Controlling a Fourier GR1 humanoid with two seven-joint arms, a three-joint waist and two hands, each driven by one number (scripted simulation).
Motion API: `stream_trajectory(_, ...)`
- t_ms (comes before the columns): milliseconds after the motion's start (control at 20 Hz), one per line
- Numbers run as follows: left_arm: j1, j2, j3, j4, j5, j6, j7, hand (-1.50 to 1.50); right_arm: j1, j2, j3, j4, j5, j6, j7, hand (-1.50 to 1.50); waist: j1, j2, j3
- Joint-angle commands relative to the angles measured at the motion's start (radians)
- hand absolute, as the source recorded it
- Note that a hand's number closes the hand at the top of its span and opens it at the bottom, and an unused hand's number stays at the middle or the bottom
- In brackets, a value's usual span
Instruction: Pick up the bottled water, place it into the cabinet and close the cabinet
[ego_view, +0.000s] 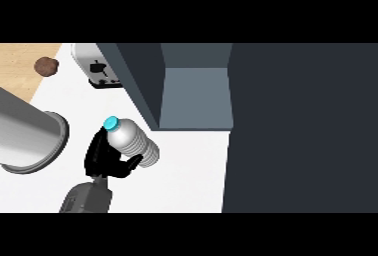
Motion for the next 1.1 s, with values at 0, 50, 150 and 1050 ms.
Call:
stream_trajectory(0, -0.056, -0.004, -0.172, -0.018, 0.010, 0.188, -0.044, 1.50, -0.010, 0.004, 0.021, -0.016, -0.006, -0.008, 0.019, -1.50, -0.011, 0.003, -0.001)
stream_trajectory(50, -0.098, -0.004, -0.117, -0.073, 0.020, 0.176, 0.052, 1.50, 0.019, 0.010, 0.050, -0.023, 0.035, -0.016, 0.005, -1.50, -0.009, 0.002, -0.001)
stream_trajectory(150, -0.112, -0.004, -0.181, -0.163, 0.017, 0.308, 0.089, 1.50, -0.019, 0.032, 0.082, -0.016, 0.074, -0.048, 0.029, -1.50, -0.005, 0.001, 0.000)
stream_trajectory(1050, -0.482, 0.002, -0.282, 0.041, -0.171, 0.673, 0.123, 1.50, -0.076, 0.011, 0.039, 0.032, -0.005, -0.029, 0.031, -1.50, -0.041, 0.010, 0.000)
